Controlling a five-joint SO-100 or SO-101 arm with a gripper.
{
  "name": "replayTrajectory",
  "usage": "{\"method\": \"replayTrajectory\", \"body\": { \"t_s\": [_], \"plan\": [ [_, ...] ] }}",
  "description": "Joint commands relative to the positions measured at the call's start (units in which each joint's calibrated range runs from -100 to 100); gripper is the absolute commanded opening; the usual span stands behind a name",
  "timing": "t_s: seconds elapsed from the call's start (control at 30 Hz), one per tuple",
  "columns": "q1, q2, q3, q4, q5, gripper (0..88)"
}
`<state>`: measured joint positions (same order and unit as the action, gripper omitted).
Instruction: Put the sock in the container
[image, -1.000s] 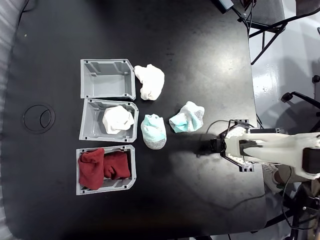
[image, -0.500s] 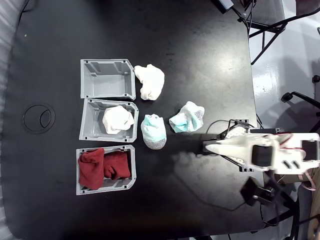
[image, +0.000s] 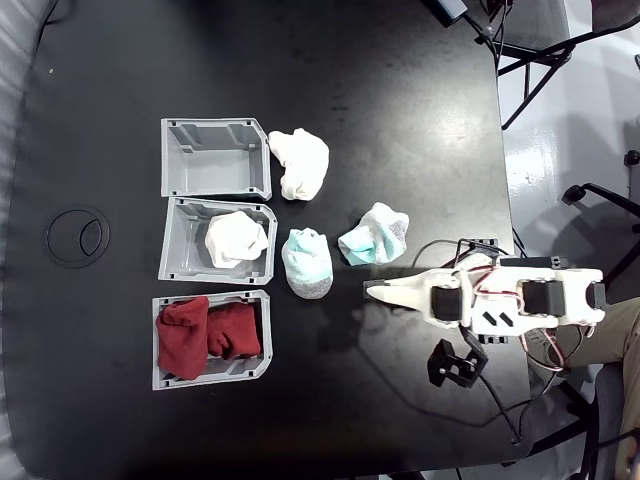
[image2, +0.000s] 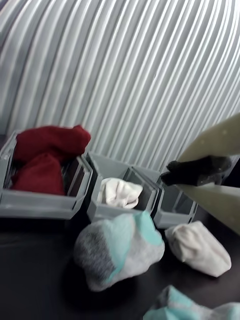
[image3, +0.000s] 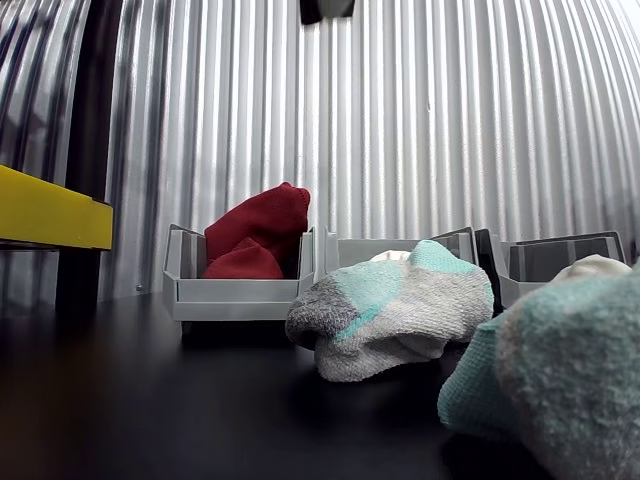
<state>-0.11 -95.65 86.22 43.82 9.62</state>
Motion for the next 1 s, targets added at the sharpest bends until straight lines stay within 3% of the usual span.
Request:
{"method": "replayTrajectory", "body": {
  "t_s": [0.0,0.97],
  "plan": [
    [-0.17,-1.51,2.96,-1.29,0.14,1.3],
    [-0.17,-3.94,12.16,-1.29,0.02,1.3]
  ]
}}
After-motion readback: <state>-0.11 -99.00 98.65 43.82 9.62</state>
